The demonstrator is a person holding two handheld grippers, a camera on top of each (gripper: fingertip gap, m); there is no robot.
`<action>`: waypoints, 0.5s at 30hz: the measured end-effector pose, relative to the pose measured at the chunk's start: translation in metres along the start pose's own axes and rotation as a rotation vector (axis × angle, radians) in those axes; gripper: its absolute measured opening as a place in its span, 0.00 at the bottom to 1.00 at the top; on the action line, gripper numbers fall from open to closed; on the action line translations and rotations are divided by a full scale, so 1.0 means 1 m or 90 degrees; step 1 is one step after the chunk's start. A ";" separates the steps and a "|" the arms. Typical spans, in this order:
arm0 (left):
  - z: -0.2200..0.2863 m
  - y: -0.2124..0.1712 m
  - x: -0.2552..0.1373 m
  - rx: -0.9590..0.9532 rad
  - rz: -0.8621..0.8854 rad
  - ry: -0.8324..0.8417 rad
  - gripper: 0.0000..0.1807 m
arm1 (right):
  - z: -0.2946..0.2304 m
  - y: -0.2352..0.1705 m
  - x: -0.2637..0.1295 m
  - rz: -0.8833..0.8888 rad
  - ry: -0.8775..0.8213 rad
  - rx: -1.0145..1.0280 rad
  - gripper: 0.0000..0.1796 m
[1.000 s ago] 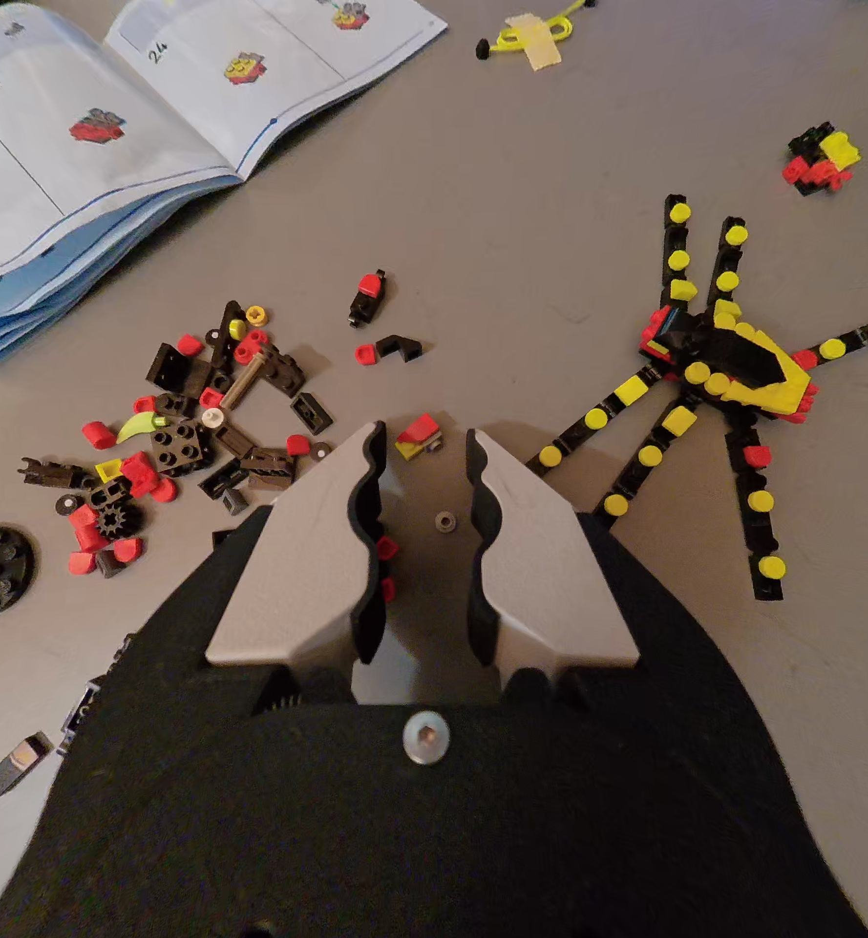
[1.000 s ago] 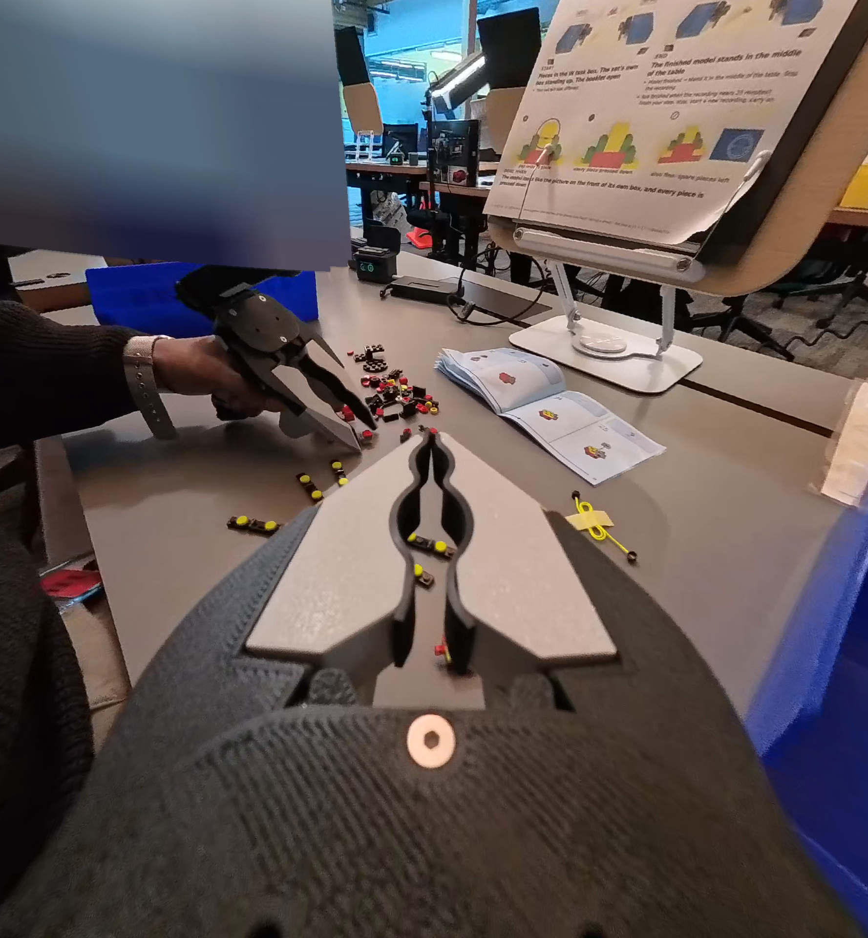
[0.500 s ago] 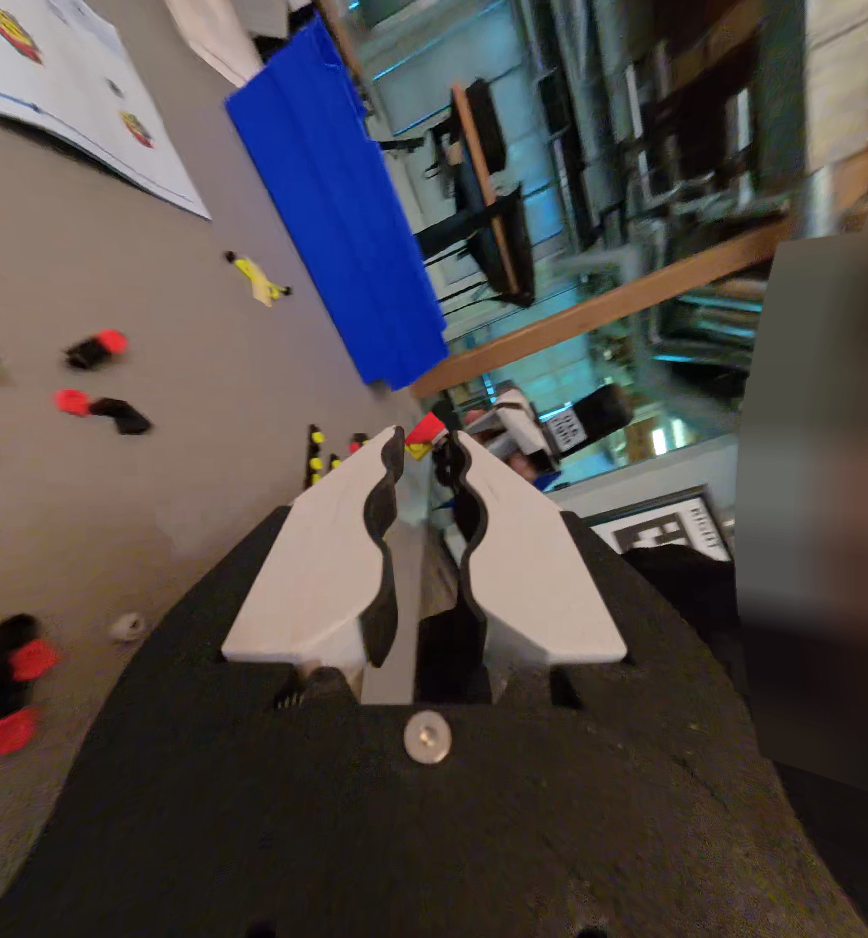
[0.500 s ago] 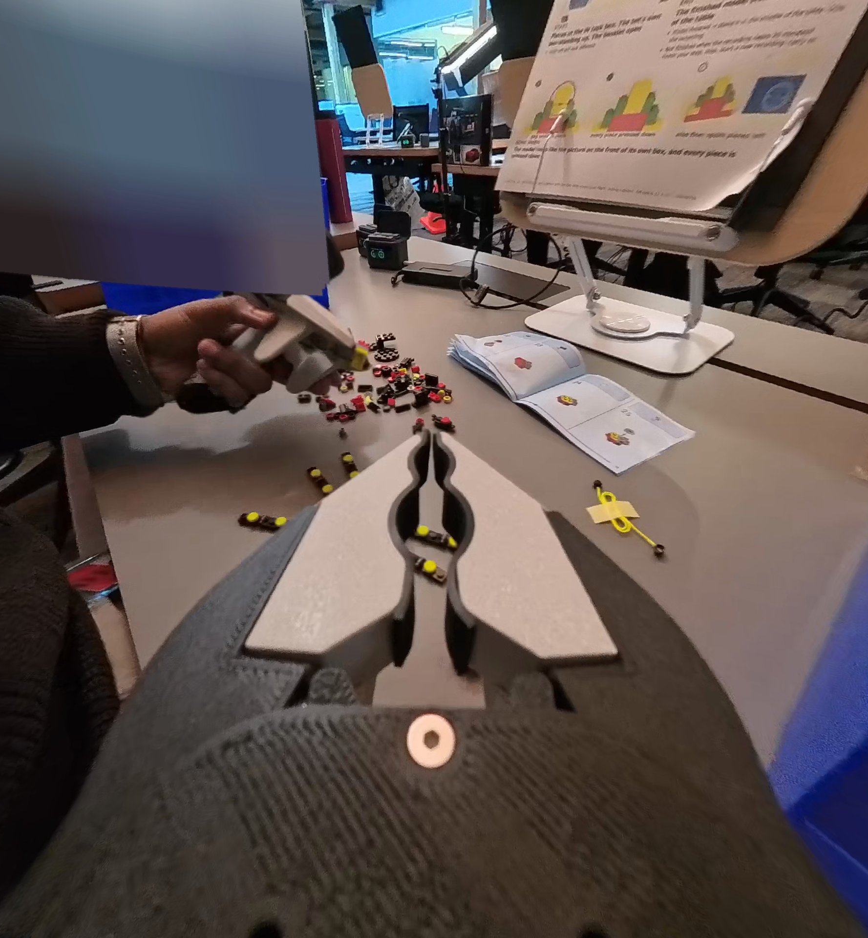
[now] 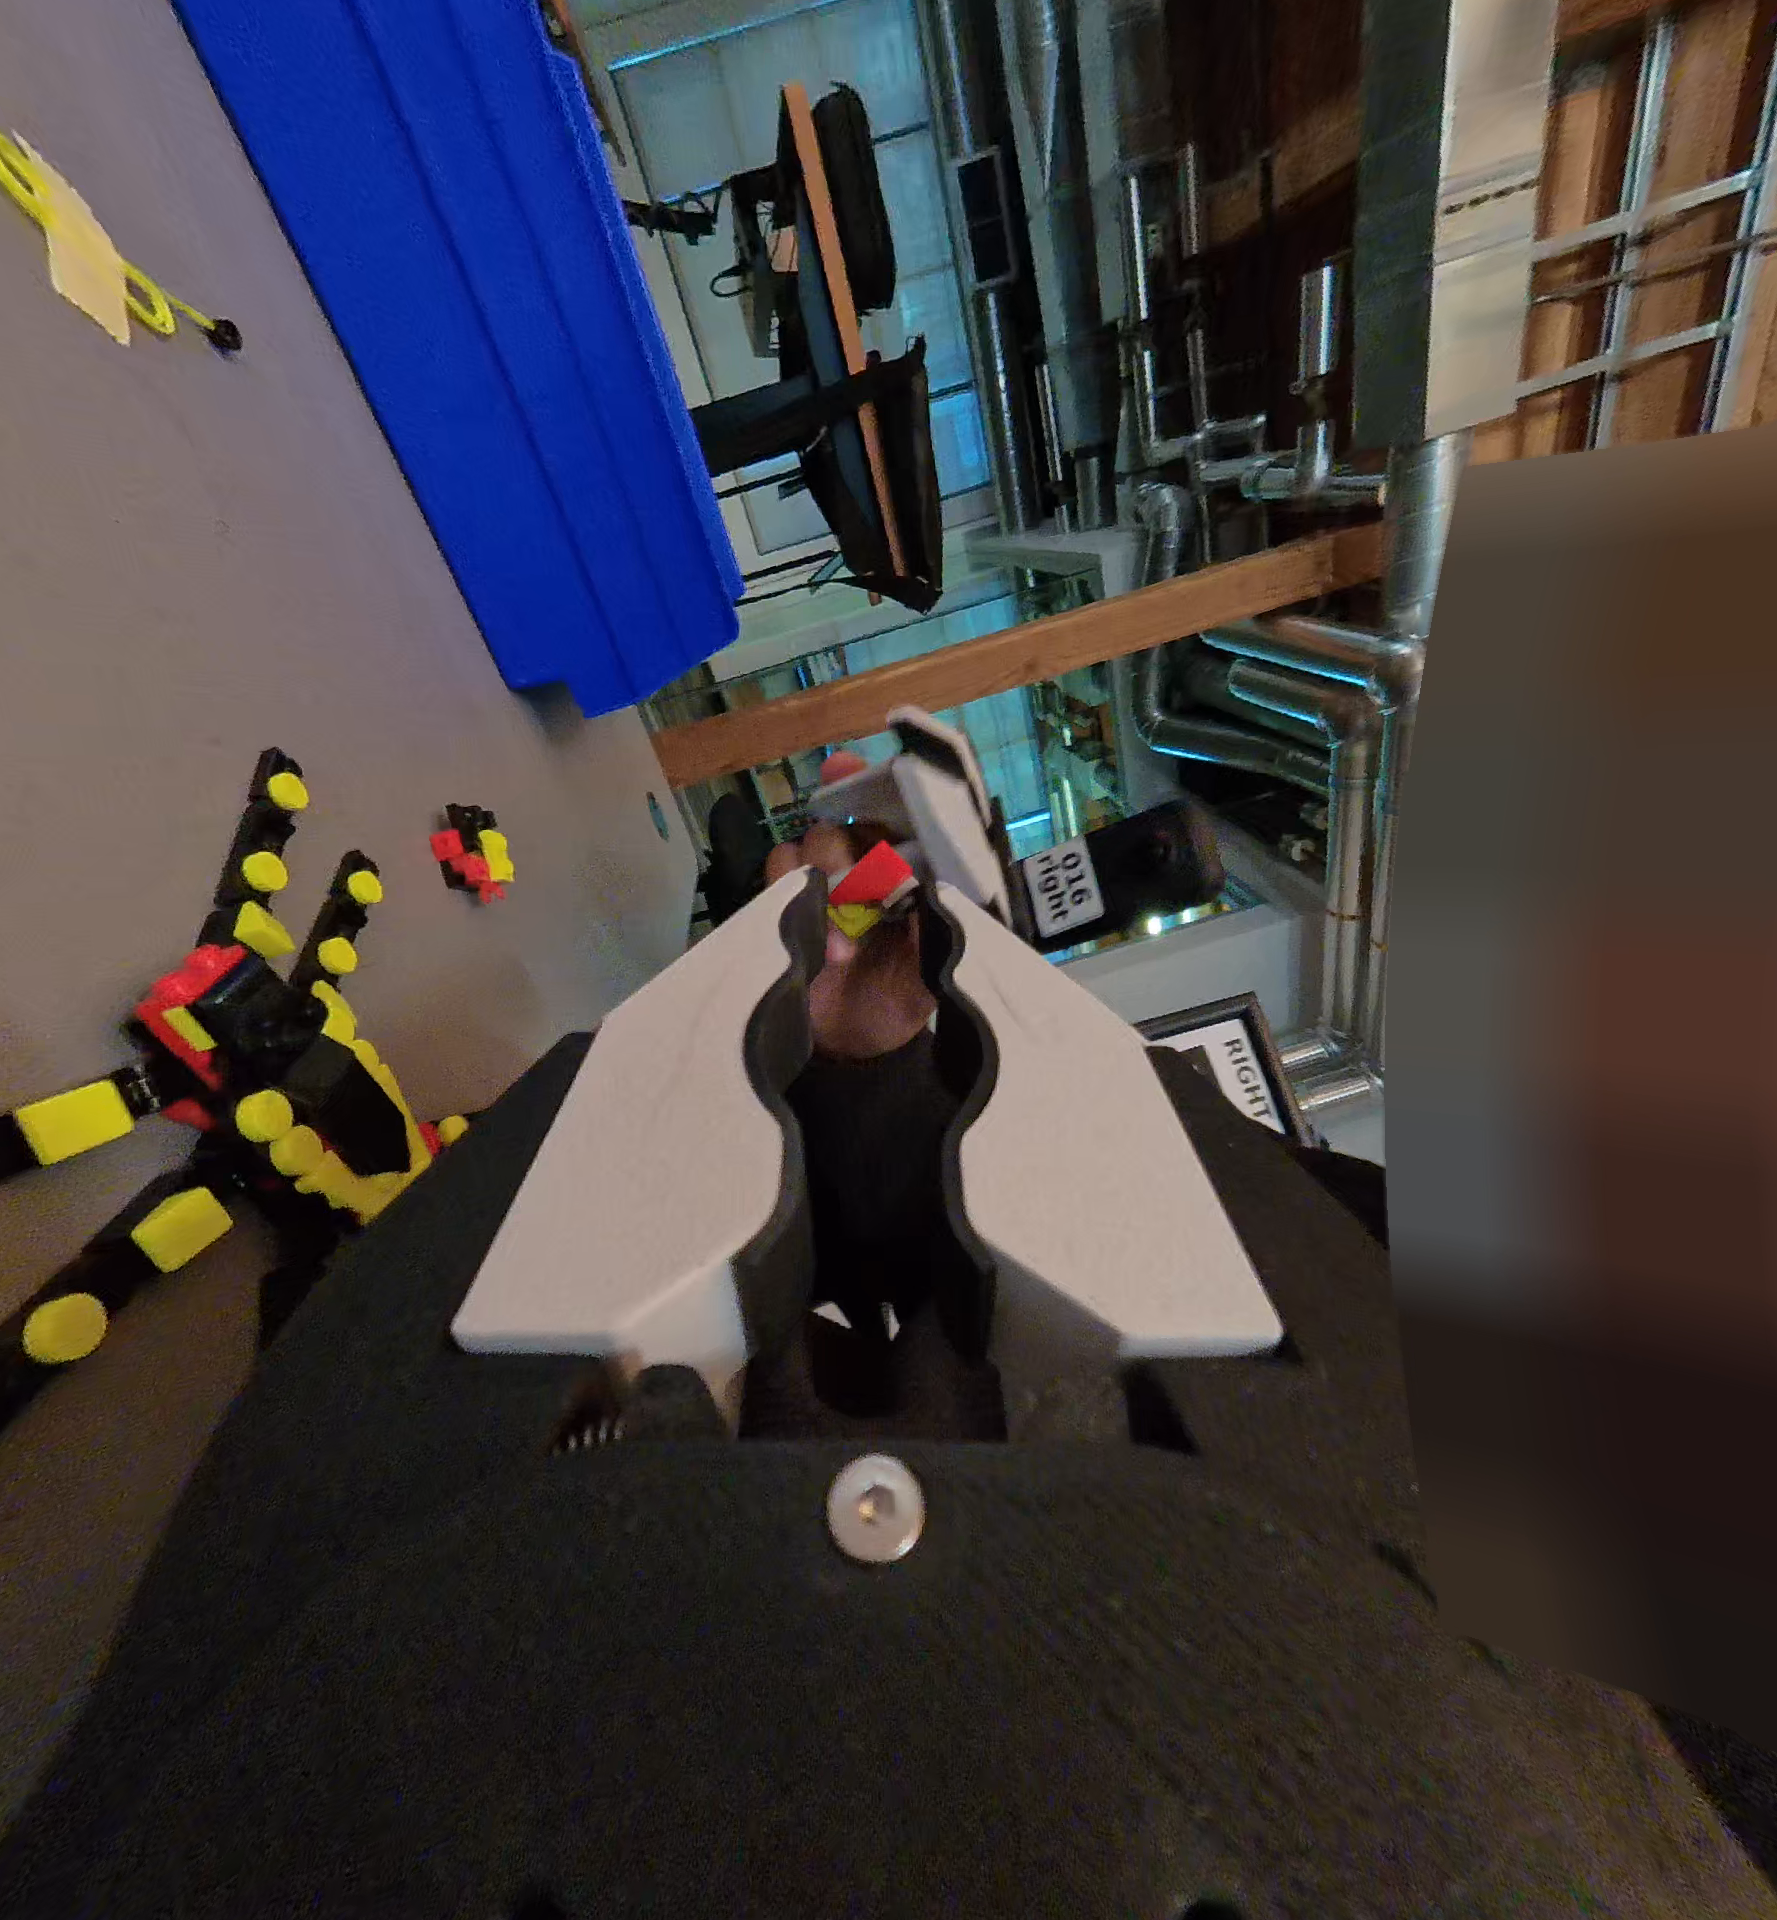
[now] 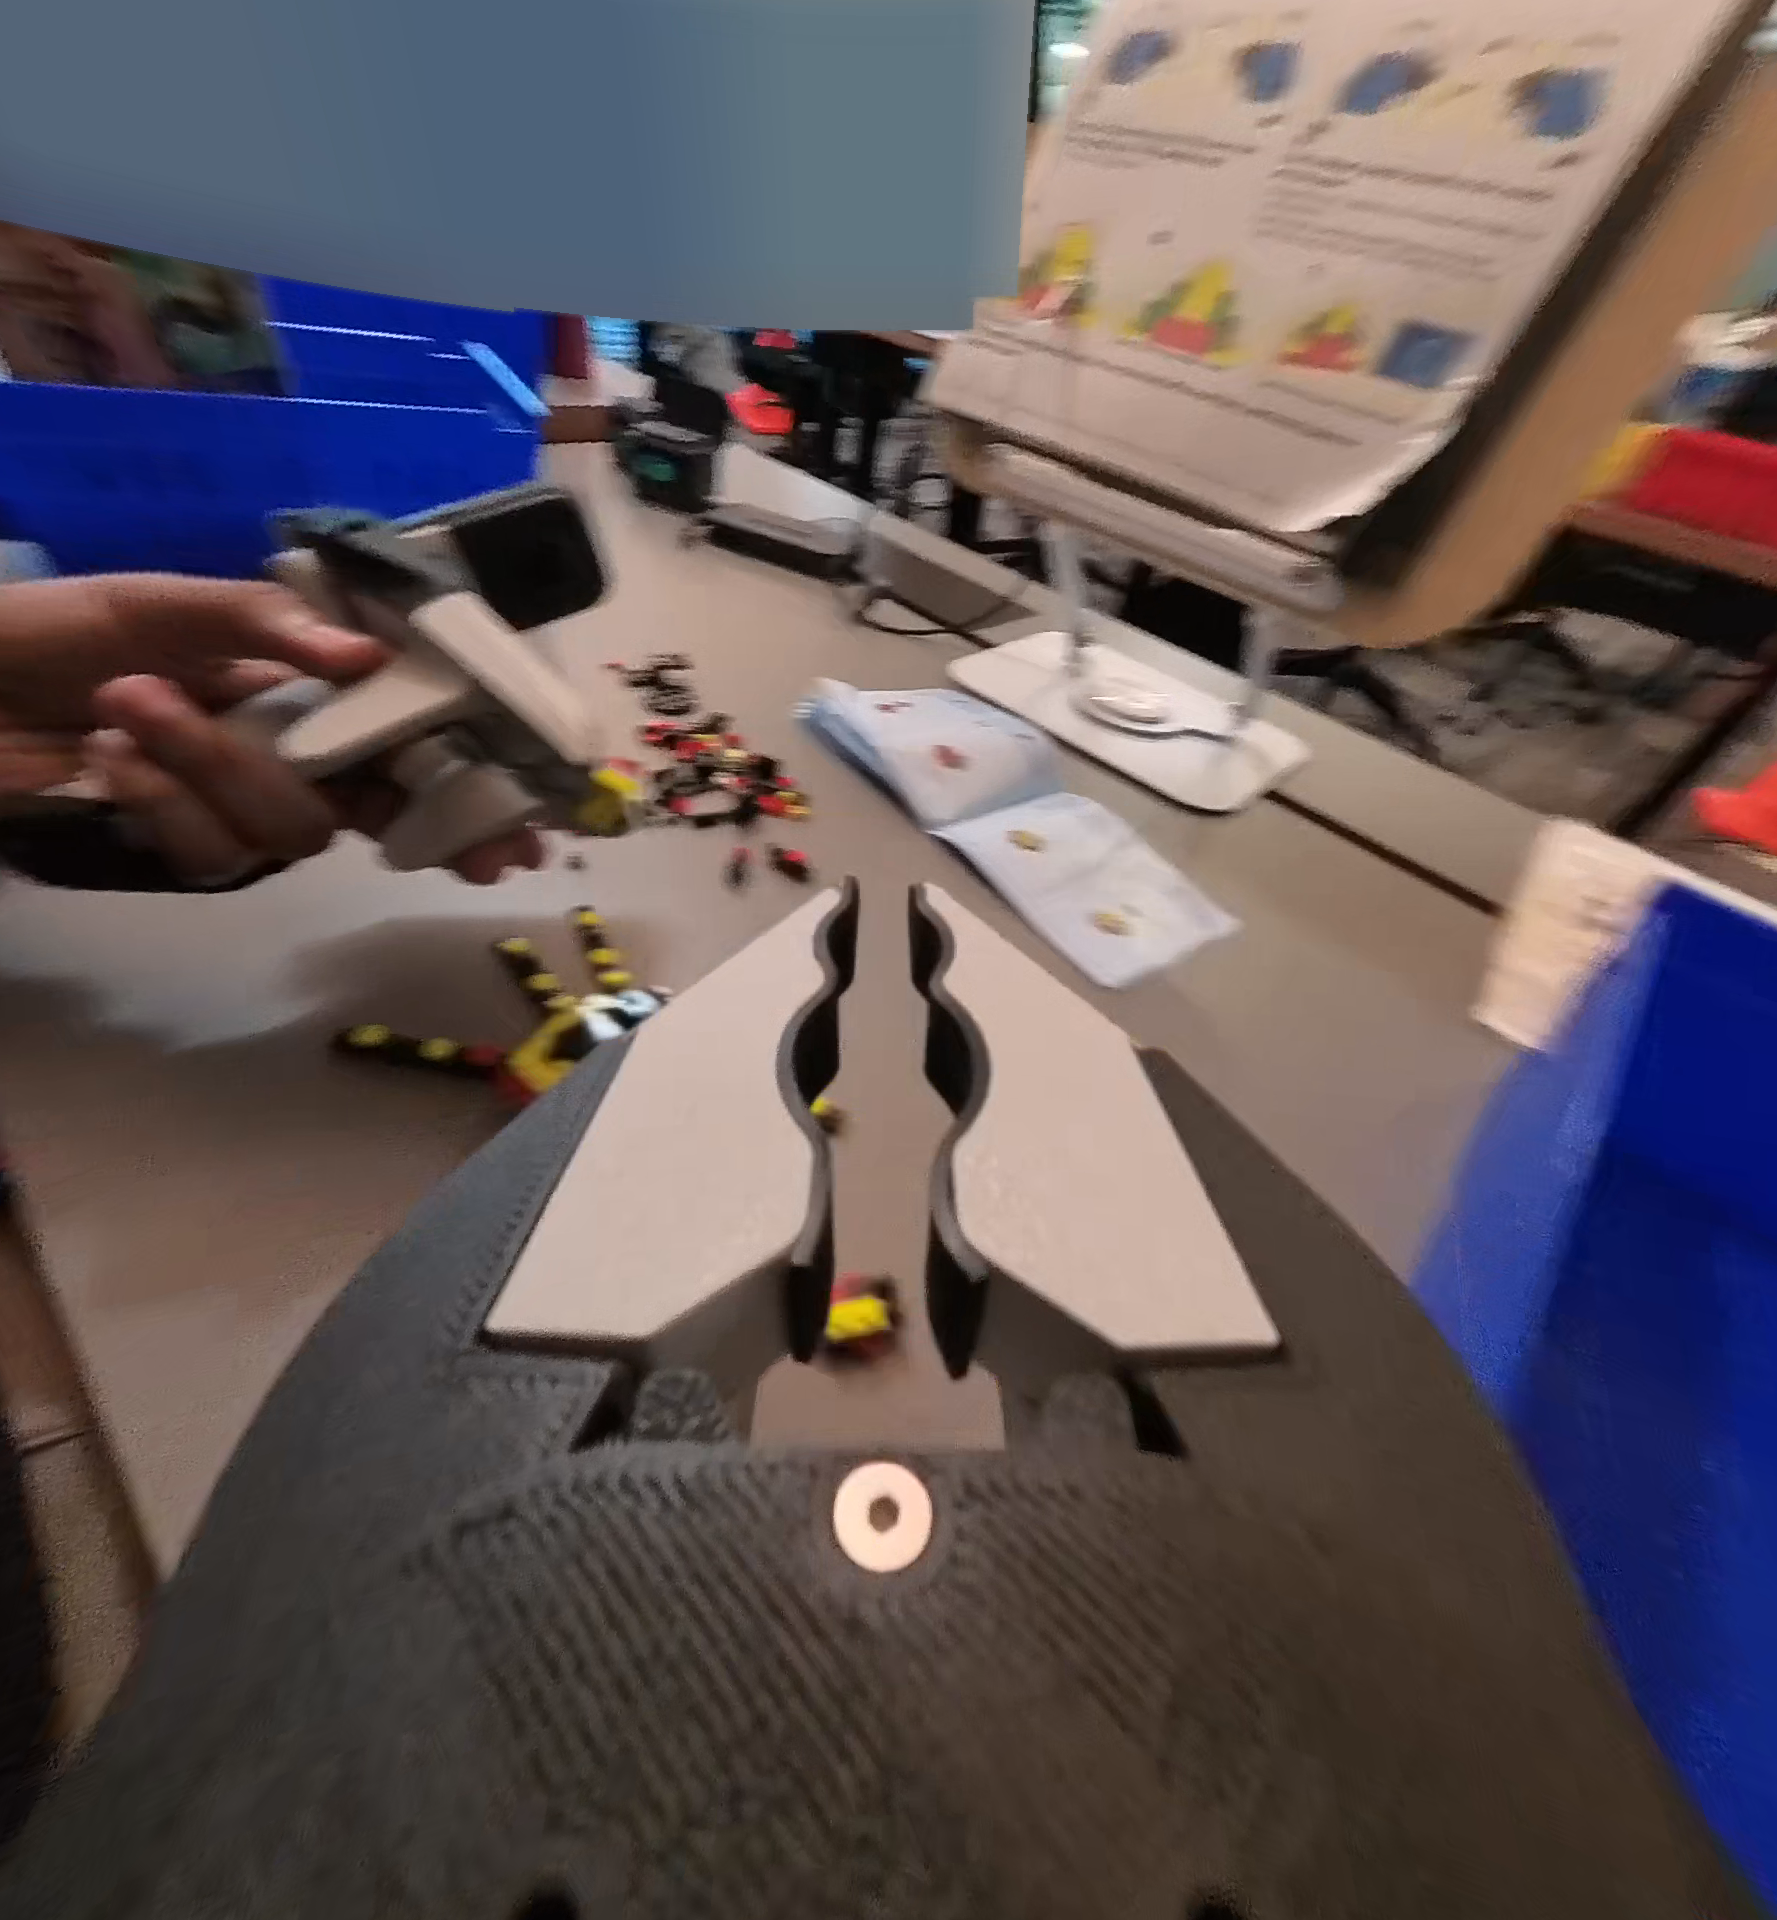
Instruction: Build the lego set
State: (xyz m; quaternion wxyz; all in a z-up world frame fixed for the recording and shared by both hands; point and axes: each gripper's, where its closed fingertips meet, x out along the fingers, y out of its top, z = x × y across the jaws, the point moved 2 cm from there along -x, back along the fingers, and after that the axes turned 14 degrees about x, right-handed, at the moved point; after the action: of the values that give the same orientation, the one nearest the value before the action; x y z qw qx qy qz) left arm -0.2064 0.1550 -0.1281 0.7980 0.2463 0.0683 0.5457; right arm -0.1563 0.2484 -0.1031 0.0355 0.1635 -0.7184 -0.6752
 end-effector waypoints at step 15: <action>-0.008 -0.035 0.033 0.227 -0.093 0.157 0.08 | -0.049 -0.040 -0.005 -0.117 0.089 0.001 0.13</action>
State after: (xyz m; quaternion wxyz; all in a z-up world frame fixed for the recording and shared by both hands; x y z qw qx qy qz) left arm -0.1668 0.1770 -0.1463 0.7650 0.3089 0.2785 0.4918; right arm -0.1309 0.2010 -0.1377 0.0232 0.2754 -0.6968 -0.6619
